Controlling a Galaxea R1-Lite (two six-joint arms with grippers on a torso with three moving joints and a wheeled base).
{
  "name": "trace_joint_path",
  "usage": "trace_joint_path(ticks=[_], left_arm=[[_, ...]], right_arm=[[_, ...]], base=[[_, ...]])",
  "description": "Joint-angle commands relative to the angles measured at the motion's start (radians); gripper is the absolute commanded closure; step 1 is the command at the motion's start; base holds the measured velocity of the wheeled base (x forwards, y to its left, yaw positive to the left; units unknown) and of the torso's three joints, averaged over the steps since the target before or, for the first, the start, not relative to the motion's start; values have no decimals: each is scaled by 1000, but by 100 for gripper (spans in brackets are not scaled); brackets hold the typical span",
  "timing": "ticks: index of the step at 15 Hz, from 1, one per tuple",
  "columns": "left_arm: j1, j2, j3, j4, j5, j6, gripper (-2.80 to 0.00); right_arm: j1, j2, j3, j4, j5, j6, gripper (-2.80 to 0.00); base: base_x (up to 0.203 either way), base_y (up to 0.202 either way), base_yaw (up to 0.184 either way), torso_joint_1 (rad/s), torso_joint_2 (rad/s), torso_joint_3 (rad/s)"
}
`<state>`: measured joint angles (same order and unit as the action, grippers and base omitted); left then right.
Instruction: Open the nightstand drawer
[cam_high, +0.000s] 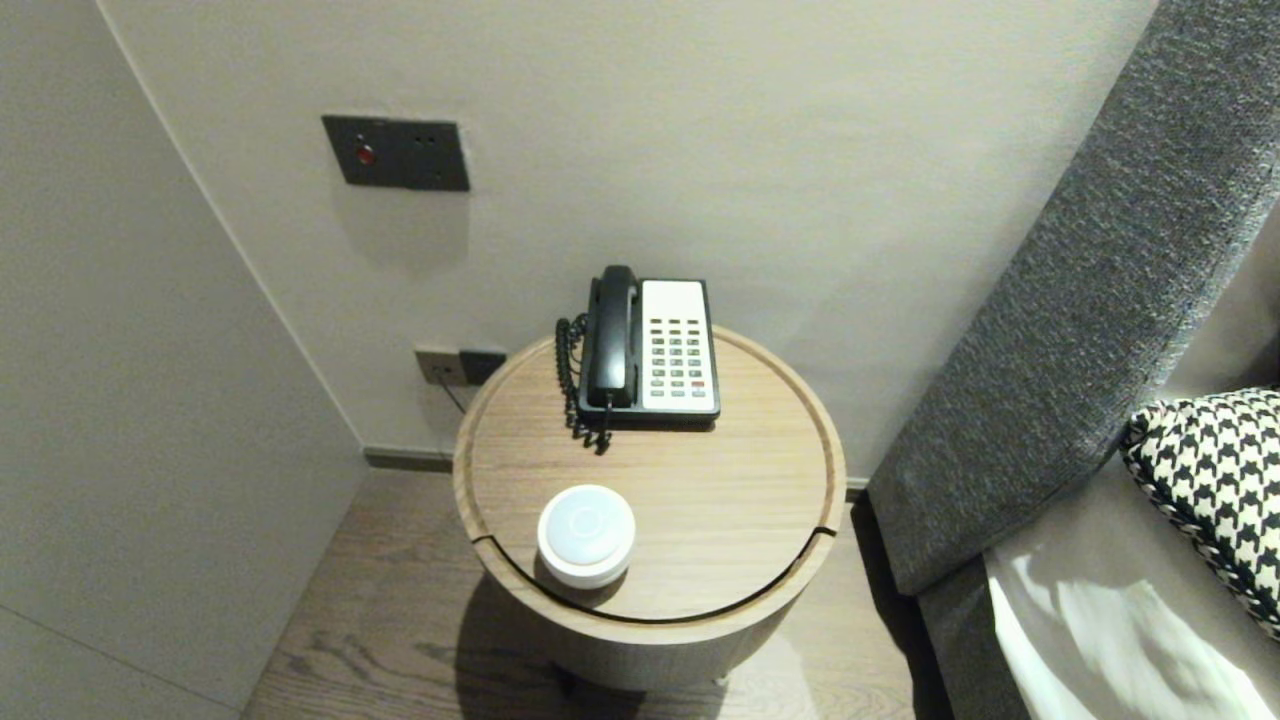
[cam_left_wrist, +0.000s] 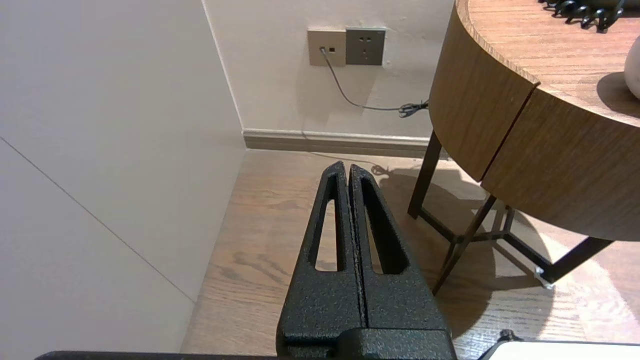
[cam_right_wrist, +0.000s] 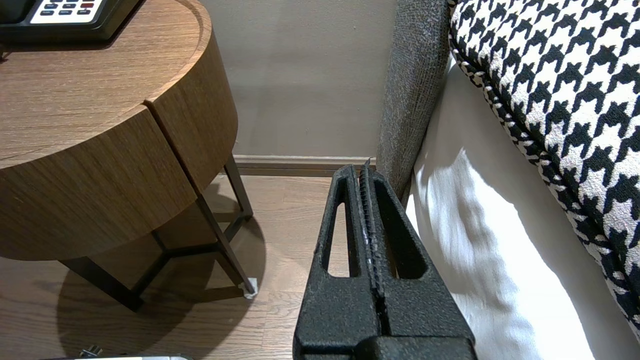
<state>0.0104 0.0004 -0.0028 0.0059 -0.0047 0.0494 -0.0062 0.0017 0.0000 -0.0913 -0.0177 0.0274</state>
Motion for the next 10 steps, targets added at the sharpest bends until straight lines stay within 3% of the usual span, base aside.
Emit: trace_joint_path(ticks=[1,10], left_arm=[[0,-2,0,0,0,1,0],[0,-2,0,1,-1,2,0]], right_arm=[[0,0,40,-1,-1,0,0],[0,-2,40,-1,1,0,0]], base=[[0,0,0,0,0,0],[0,0,0,0,0,0]])
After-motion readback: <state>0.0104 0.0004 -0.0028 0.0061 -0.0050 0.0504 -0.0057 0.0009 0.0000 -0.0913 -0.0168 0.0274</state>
